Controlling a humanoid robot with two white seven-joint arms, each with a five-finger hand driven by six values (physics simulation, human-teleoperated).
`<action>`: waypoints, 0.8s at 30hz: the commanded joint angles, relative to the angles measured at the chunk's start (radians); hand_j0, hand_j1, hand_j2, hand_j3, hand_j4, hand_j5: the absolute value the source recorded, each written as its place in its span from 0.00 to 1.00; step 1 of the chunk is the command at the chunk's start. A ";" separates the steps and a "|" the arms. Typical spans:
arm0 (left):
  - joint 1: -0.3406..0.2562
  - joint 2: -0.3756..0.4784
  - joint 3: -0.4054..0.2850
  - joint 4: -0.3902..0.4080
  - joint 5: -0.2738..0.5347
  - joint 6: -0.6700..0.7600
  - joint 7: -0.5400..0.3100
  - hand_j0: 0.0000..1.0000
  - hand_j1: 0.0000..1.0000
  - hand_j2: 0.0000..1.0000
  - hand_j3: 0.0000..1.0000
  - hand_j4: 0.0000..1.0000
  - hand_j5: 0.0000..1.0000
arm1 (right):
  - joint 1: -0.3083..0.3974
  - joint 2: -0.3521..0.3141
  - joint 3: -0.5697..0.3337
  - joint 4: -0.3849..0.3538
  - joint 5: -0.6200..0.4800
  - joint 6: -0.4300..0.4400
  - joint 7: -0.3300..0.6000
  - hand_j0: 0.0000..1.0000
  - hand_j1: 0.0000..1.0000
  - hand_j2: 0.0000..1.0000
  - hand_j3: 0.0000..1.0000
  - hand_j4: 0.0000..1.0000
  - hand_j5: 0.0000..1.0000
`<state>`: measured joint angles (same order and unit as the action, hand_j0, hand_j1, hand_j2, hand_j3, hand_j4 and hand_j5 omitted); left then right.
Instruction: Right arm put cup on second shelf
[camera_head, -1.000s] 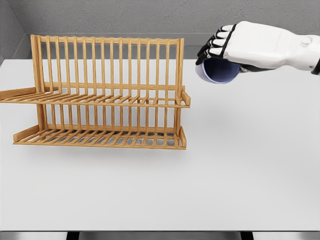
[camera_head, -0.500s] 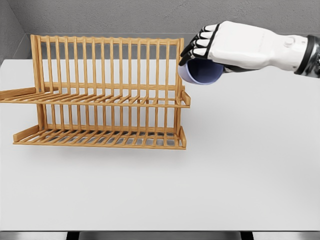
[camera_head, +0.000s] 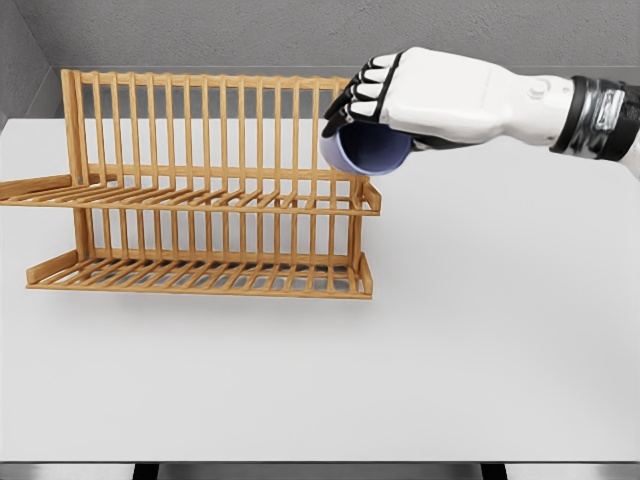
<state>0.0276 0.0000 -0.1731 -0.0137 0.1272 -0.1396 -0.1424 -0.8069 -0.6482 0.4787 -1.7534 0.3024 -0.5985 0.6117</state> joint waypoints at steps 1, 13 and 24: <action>0.000 0.000 0.001 0.000 0.000 0.000 0.000 1.00 1.00 1.00 1.00 1.00 1.00 | 0.000 0.012 0.005 0.000 0.000 0.008 -0.001 0.65 0.65 0.65 0.65 0.65 0.65; 0.000 0.000 0.000 0.000 0.000 0.000 0.000 1.00 1.00 1.00 1.00 1.00 1.00 | -0.005 0.078 0.046 0.006 0.100 0.097 -0.001 0.65 0.65 0.65 0.65 0.65 0.65; 0.000 0.000 0.001 0.000 0.000 0.000 0.000 1.00 1.00 1.00 1.00 1.00 1.00 | -0.023 0.124 0.104 0.017 0.153 0.154 -0.001 0.65 0.65 0.65 0.65 0.65 0.65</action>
<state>0.0276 0.0000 -0.1727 -0.0137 0.1271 -0.1396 -0.1424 -0.8299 -0.5340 0.5669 -1.7410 0.4463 -0.4634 0.6116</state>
